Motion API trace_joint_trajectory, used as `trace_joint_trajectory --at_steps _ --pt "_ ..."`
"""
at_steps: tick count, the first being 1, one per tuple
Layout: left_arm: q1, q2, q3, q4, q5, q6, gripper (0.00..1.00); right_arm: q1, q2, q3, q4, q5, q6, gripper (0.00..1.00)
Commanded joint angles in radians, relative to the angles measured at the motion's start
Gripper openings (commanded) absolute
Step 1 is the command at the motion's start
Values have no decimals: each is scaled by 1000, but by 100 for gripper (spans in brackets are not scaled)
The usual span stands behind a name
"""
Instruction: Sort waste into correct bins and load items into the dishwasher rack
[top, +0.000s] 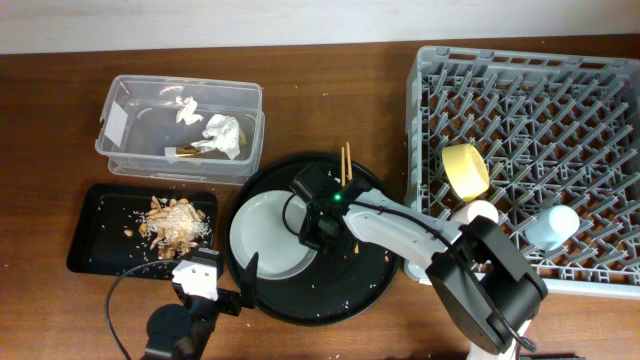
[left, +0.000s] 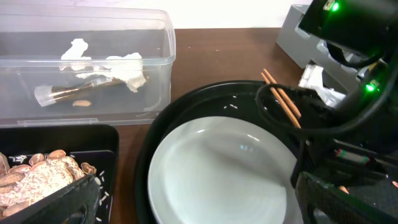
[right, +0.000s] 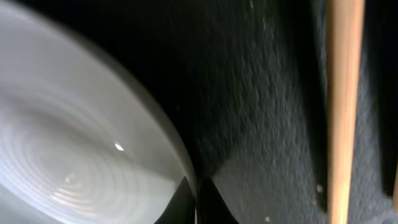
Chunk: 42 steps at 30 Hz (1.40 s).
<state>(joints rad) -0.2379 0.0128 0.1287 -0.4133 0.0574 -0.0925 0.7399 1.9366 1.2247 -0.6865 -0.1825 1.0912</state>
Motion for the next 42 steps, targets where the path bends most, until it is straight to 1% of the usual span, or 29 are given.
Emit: trace_joint_trajectory --at_steps 1,4,7,9,11,13,14,16,17,20,23,25,27,28,29,30,31,32,33,35,36,37,39,41,42 --pt "5 -6 -7 5 14 19 100 -8 -55 -8 -47 69 -66 4" --pt "5 -6 -7 5 14 19 100 -33 -146 -7 -91 203 -132 4" --pt "5 -6 -7 5 14 19 100 -126 -377 -5 -156 496 -411 4" --pt "5 -6 -7 5 14 19 100 -205 -508 -5 -182 701 -507 4" --pt "5 -6 -7 5 14 19 100 -342 -639 -5 -188 1004 -519 4" --pt "5 -6 -7 5 14 19 100 -457 -692 -5 -165 1143 -520 4" --pt "5 -6 -7 5 14 19 100 -549 -707 -5 -126 1184 -553 4" --pt "5 -6 -7 5 14 19 100 -689 -687 -5 -51 1152 -682 4" --pt "5 -6 -7 5 14 19 100 -729 -669 -5 -43 1152 -719 4" --pt "5 -6 -7 5 14 19 100 -827 -567 -5 -16 1182 -755 4" --pt "5 -6 -7 5 14 19 100 -832 -459 -5 16 1183 -784 4" --pt "5 -6 -7 5 14 19 100 -794 -371 -5 41 1183 -807 4" --pt "5 -6 -7 5 14 19 100 -759 -333 -5 30 1182 -808 4" --pt "5 -6 -7 5 14 19 100 -729 -320 -5 14 1182 -807 8" --pt "5 -6 -7 5 14 19 100 -708 -320 -5 2 1181 -807 30" --pt "5 -6 -7 5 14 19 100 -670 -324 0 -20 1181 -811 67" --pt "5 -6 -7 5 14 19 100 -642 -329 6 -35 1182 -815 79" --pt "5 -6 -7 5 14 19 100 -603 -340 18 -54 1177 -815 83" --pt "5 -6 -7 5 14 19 100 -534 -362 46 -98 1140 -814 84" --pt "5 -6 -7 5 14 19 100 -430 -397 95 -180 976 -814 85" --pt "5 -6 -7 5 14 19 100 -386 -410 110 -210 851 -814 84" --pt "5 -6 -7 5 14 19 100 -333 -423 116 -232 655 -814 82" --pt "5 -6 -7 5 14 19 100 -272 -418 110 -256 366 -811 75" --pt "5 -6 -7 5 14 19 100 -227 -392 84 -267 172 -743 75" --pt "5 -6 -7 5 14 19 100 -203 -371 63 -267 122 -695 74"
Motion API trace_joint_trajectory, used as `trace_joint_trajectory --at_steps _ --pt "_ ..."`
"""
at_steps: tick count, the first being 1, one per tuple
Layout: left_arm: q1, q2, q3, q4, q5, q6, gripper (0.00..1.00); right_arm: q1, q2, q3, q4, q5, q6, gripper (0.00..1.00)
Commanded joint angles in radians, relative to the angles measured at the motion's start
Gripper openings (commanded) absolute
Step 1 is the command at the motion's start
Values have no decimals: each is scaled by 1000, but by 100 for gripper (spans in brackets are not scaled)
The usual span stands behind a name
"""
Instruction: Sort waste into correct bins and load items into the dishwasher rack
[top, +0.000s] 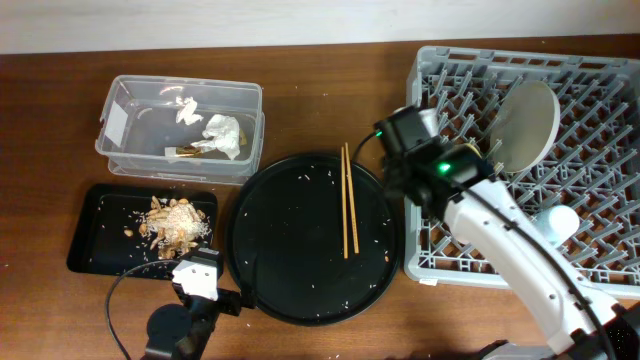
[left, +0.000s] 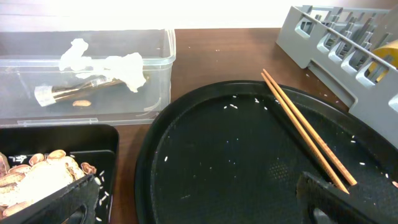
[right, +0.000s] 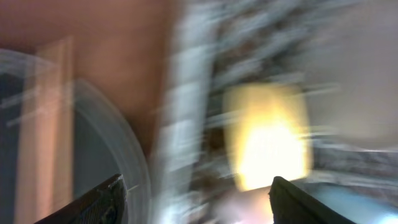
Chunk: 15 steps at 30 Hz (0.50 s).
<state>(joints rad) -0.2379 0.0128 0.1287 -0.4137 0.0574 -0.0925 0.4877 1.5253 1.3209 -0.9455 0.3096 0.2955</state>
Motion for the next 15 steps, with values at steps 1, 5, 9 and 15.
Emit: trace_joint_trajectory --at_steps 1,5,9,15 --pt "5 -6 -7 5 14 19 100 63 57 -50 -3 -370 146 74" --pt "5 -6 -7 5 14 19 100 80 181 -112 111 -377 223 64" --pt "5 -6 -7 5 14 19 100 68 318 -112 230 -366 223 51" --pt "5 -6 -7 5 14 19 100 2 419 -112 253 -356 199 14"
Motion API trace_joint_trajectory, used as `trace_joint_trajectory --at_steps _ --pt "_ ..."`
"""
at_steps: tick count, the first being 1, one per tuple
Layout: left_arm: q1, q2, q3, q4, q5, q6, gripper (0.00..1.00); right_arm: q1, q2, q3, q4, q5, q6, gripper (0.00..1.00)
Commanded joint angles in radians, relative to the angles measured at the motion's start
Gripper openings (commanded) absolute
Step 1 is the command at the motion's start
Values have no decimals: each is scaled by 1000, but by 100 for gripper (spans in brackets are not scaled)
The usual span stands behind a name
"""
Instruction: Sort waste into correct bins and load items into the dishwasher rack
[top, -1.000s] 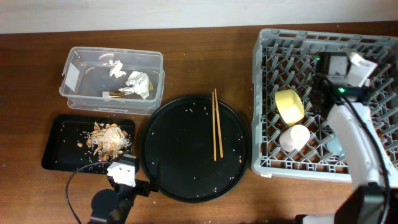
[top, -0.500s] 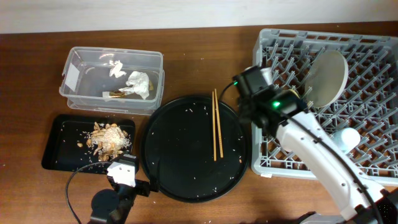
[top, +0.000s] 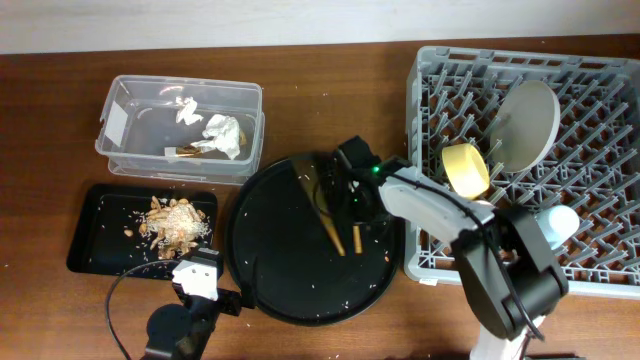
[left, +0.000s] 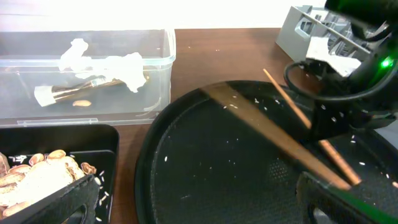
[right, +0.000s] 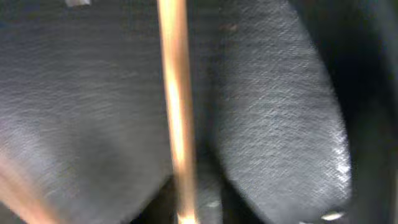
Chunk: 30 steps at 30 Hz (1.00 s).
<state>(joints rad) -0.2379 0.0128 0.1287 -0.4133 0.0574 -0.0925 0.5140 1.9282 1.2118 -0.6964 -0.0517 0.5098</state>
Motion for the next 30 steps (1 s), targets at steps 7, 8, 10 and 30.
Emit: trace_joint_trajectory --at_steps 7,8,10,30 --pt "5 -6 -7 5 14 19 100 -39 -54 30 -67 -16 -67 4" --pt "5 -6 -7 5 14 19 100 -54 -108 51 -102 -1 -68 4" --pt "5 -6 -7 5 14 19 100 -105 -225 88 -160 70 -68 4" --pt "5 -6 -7 5 14 19 100 50 -254 57 -79 -180 -306 58"
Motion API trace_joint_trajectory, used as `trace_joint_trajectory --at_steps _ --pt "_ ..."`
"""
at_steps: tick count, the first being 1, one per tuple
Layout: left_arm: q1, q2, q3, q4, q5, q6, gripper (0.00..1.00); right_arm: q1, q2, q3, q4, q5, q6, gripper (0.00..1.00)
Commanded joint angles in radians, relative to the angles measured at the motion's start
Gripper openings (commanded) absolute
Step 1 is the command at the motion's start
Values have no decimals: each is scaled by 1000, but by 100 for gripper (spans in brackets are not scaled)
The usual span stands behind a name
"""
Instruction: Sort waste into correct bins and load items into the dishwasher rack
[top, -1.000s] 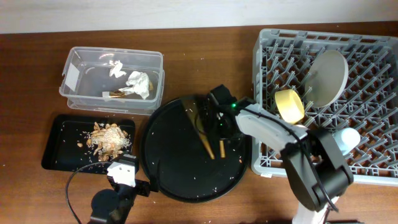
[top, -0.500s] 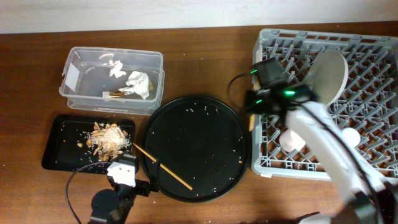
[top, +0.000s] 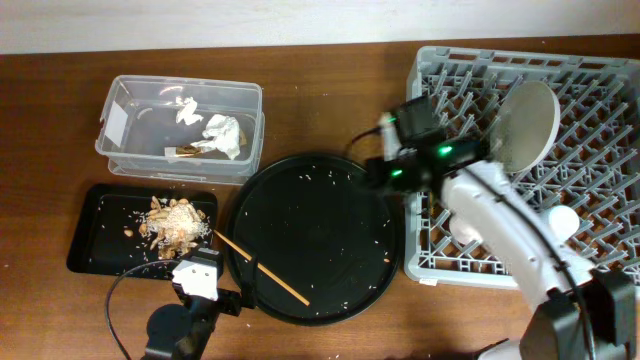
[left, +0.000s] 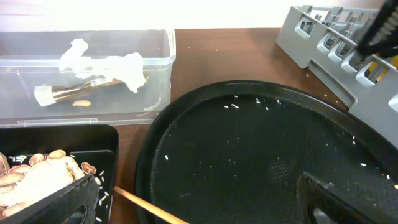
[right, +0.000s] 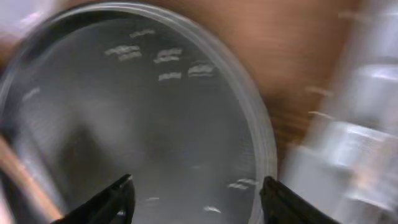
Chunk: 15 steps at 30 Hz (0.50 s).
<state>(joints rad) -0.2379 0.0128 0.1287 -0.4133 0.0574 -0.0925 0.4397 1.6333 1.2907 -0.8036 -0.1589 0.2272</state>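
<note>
The round black tray (top: 320, 225) holds only rice grains and the wooden chopsticks (top: 262, 268), which show as one thin line across its lower left rim; they appear again in the left wrist view (left: 146, 210). A white plate (top: 528, 115) stands on edge in the grey dishwasher rack (top: 420, 95). My right gripper (top: 385, 172) hangs open and empty above the tray's right edge beside the rack; its wrist view is blurred (right: 196, 199). Near the table's front my left gripper (left: 193, 202) is open, the chopsticks lying between its fingers.
A clear bin (top: 180, 125) with crumpled tissue sits at the back left. In front of it a black rectangular tray (top: 95, 215) holds food scraps. White cups (top: 560, 220) stand in the rack. My right arm covers the rack's left middle.
The chopsticks were in the tray's right middle under my right gripper; now they lie across its lower left rim. My right gripper has come up and right, to the rack's edge, open.
My right gripper was at the white plate on the black tray, chopsticks at the tray's far rim. Then the plate stood in the rack and the chopsticks lay on the tray. Then the gripper was low at the chopsticks, which now lie at the tray's lower left.
</note>
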Motion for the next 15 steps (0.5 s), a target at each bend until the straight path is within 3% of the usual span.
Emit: trace_joint_trajectory --at_steps 1,6,13,15 --pt "5 -6 -7 5 14 19 100 196 81 -32 68 -74 -71 50" --pt "5 -6 -7 5 14 19 100 400 270 -35 169 -78 -81 51" --pt "5 -6 -7 5 14 19 100 529 357 -35 248 -114 -115 52" --pt "5 -6 -7 5 14 19 100 536 377 -36 246 -116 -98 46"
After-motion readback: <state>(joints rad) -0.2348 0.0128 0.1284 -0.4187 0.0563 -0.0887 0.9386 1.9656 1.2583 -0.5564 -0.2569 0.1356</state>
